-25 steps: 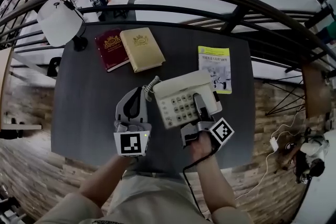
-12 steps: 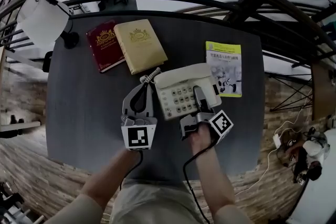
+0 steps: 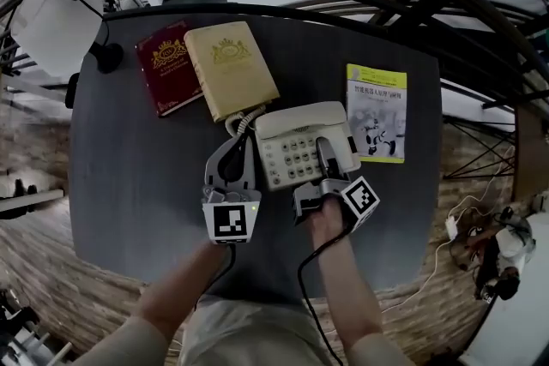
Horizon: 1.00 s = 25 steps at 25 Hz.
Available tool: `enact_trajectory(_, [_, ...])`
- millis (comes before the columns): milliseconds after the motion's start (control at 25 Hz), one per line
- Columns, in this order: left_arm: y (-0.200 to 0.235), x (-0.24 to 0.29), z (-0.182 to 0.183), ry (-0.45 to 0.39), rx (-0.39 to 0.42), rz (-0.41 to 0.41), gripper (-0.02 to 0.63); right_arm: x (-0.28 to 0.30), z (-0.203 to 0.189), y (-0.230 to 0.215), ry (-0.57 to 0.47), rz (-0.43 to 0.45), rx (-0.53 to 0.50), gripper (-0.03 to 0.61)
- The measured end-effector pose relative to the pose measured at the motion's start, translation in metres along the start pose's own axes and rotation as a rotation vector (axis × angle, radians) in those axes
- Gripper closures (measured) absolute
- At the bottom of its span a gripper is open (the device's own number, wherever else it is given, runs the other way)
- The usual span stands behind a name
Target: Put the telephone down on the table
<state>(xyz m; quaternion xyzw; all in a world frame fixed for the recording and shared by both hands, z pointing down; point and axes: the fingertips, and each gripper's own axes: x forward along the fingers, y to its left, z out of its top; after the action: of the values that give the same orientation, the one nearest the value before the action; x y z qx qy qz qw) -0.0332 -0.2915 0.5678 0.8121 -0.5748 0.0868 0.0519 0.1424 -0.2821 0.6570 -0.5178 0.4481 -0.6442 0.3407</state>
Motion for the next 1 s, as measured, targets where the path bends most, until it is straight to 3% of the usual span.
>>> enact_trajectory(440, [-0.001, 0.012, -0.015, 0.021, -0.009, -0.013, 0.609, 0.014, -0.007, -0.007, 0.022, -0.022, -0.232, 0.368])
enact_trajectory(760, [-0.002, 0.008, -0.023, 0.056, -0.020, -0.019, 0.609, 0.013, -0.008, -0.011, 0.022, -0.062, -0.232, 0.366])
enact_trajectory(1000, [0.004, 0.002, -0.027, 0.071, -0.029, 0.000, 0.609, 0.005, -0.017, -0.029, 0.047, -0.221, -0.220, 0.296])
